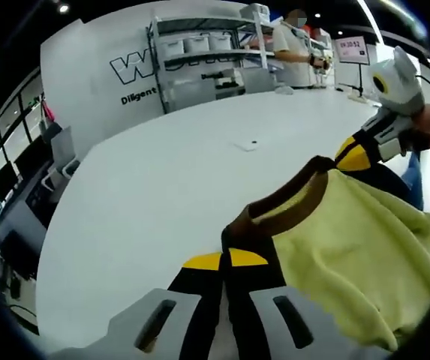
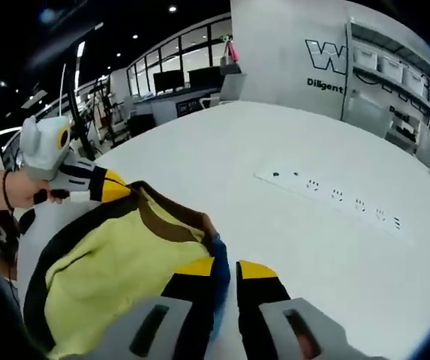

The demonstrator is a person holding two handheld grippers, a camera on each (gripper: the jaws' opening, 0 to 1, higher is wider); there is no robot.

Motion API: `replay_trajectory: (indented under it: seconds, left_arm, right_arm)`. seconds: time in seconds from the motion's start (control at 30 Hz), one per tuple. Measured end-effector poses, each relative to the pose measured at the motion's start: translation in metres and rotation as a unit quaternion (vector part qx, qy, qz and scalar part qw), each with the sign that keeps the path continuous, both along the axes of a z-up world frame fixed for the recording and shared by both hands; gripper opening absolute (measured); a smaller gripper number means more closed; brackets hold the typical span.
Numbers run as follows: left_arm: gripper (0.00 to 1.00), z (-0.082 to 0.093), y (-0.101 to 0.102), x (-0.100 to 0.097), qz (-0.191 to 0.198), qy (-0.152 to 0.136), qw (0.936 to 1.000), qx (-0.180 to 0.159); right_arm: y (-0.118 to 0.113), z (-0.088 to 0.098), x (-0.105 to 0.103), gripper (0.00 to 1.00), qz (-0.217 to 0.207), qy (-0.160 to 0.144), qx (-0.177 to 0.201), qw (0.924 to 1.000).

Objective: Fold the garment on the visible template until the final outline fits inside the template.

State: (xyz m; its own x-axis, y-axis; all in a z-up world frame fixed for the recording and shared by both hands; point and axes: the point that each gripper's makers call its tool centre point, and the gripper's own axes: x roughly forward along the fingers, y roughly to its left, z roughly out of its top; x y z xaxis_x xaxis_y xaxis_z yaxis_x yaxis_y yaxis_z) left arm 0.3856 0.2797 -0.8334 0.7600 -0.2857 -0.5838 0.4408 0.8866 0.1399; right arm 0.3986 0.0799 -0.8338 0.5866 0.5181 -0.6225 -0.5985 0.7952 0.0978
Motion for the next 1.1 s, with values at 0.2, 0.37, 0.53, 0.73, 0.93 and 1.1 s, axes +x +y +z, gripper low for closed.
replay_trajectory:
  seconds: [0.2,0.37,0.53,0.73,0.93,1.1]
  left_arm:
    - [0.01,0.000,0.000,0.000,0.003,0.000,1.0000,-0.008]
    - [0.01,0.002,-0.002,-0.001,0.000,0.000,1.0000,-0.007]
    - [0.01,0.001,-0.002,-0.002,0.000,0.003,1.0000,-0.006]
    - [0.01,0.001,-0.001,-0.002,0.006,0.005,0.9999,-0.008]
    - [0.01,0.000,-0.001,-0.002,0.005,0.006,0.9999,-0.008]
    - [0.01,-0.003,0.002,-0.003,0.005,0.008,0.9999,-0.006]
  right_arm:
    - [-0.007,0.004,-0.008,0.06,-0.008,0.020,0.036,0.9991]
    - [0.000,0.006,-0.019,0.11,0.013,0.040,0.060,0.9973]
    - [0.000,0.012,-0.030,0.18,0.039,0.040,0.046,0.9974]
    - [-0.010,0.001,-0.043,0.09,0.048,0.069,0.019,0.9963]
    - [-0.013,-0.003,-0.045,0.00,0.048,0.073,0.020,0.9959]
    - [-0.022,-0.001,-0.038,0.00,0.031,0.071,0.023,0.9968]
